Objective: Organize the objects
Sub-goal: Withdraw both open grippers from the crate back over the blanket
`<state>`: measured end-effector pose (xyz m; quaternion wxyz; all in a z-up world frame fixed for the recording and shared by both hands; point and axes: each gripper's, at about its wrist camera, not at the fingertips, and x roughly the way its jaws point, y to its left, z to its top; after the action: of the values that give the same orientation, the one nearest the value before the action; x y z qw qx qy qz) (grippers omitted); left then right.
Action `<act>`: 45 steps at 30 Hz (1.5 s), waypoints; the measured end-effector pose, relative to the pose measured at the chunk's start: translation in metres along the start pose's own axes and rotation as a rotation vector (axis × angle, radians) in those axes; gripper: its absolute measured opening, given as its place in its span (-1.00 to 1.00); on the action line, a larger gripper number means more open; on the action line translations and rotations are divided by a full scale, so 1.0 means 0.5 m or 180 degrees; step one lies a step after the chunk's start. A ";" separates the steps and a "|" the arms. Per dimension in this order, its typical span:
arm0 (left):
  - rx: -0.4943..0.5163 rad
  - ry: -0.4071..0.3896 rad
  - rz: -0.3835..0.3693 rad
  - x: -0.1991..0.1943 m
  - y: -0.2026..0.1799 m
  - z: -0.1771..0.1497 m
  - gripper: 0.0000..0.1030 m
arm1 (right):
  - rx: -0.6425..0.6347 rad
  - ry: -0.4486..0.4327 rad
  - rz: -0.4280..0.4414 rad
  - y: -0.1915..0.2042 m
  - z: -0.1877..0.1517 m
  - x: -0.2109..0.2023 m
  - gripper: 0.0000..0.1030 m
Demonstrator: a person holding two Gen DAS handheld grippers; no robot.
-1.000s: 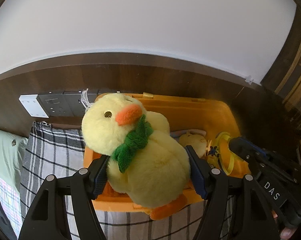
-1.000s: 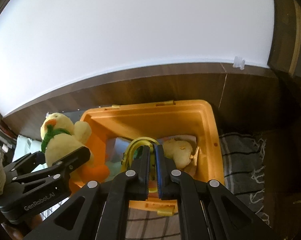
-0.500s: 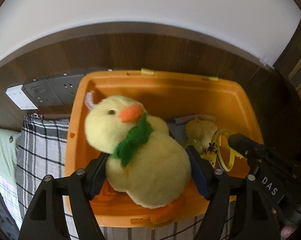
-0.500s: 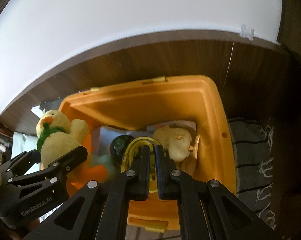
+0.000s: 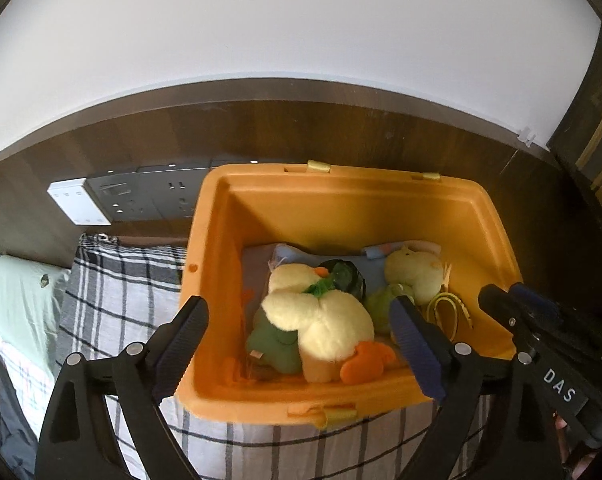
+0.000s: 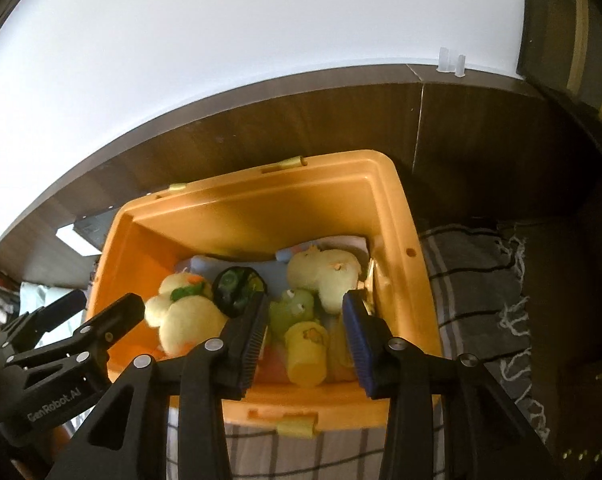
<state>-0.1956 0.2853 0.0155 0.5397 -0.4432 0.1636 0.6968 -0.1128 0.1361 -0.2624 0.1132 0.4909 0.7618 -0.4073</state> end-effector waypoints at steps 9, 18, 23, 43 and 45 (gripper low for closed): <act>-0.0032 -0.0161 0.0105 -0.069 0.014 -0.040 0.99 | -0.0172 -0.0158 -0.0102 0.019 -0.039 -0.078 0.12; 0.0024 -0.0230 0.0141 -0.145 0.007 -0.115 0.99 | -0.0256 -0.0295 -0.0162 0.025 -0.109 -0.159 0.26; 0.0008 -0.0217 0.0178 -0.181 0.007 -0.169 0.99 | -0.0297 -0.0330 -0.0181 0.022 -0.156 -0.196 0.29; -0.0050 -0.0161 0.0294 -0.284 -0.024 -0.366 0.99 | -0.0433 -0.0335 -0.0225 -0.024 -0.351 -0.303 0.31; -0.0108 -0.0159 0.0317 -0.291 -0.022 -0.380 0.99 | -0.0454 -0.0331 -0.0218 -0.028 -0.363 -0.309 0.31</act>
<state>-0.0983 0.0668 0.0287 0.5006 -0.4260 0.1602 0.7364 -0.0073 0.1648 -0.0502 0.1733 0.4334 0.7983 -0.3806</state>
